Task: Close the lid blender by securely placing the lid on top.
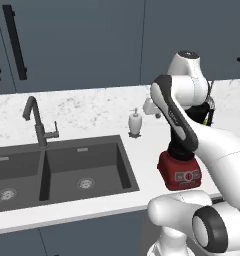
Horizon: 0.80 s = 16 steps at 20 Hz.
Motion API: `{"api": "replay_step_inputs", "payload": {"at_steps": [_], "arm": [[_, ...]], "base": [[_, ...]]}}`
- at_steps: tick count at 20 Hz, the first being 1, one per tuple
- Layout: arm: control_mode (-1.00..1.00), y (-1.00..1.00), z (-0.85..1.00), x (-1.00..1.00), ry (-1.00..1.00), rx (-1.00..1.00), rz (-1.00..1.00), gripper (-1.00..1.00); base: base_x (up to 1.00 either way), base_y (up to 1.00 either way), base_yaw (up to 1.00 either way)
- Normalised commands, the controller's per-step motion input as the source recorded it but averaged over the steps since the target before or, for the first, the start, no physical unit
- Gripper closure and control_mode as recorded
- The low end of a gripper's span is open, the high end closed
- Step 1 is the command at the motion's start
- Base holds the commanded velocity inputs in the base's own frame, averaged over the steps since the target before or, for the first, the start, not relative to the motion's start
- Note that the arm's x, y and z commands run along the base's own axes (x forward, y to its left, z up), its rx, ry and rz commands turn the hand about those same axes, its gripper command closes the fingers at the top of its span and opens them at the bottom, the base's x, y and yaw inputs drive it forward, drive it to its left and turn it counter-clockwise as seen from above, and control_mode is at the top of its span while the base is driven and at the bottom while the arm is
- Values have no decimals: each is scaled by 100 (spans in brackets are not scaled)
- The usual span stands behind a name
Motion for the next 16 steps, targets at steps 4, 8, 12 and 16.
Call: {"api": "replay_step_inputs", "payload": {"at_steps": [4, 8, 12, 16], "arm": [[-100, 0, 0, -70, -9, 0, 6, -100], [-100, -72, 0, -100, -22, 7, 0, -100], [-100, -100, 0, -100, -32, 1, 10, -100], [-100, -100, 0, -100, -28, 4, 27, -100]], "base": [[0, 0, 0], [0, 0, 0], [0, 0, 0], [0, 0, 0]]}}
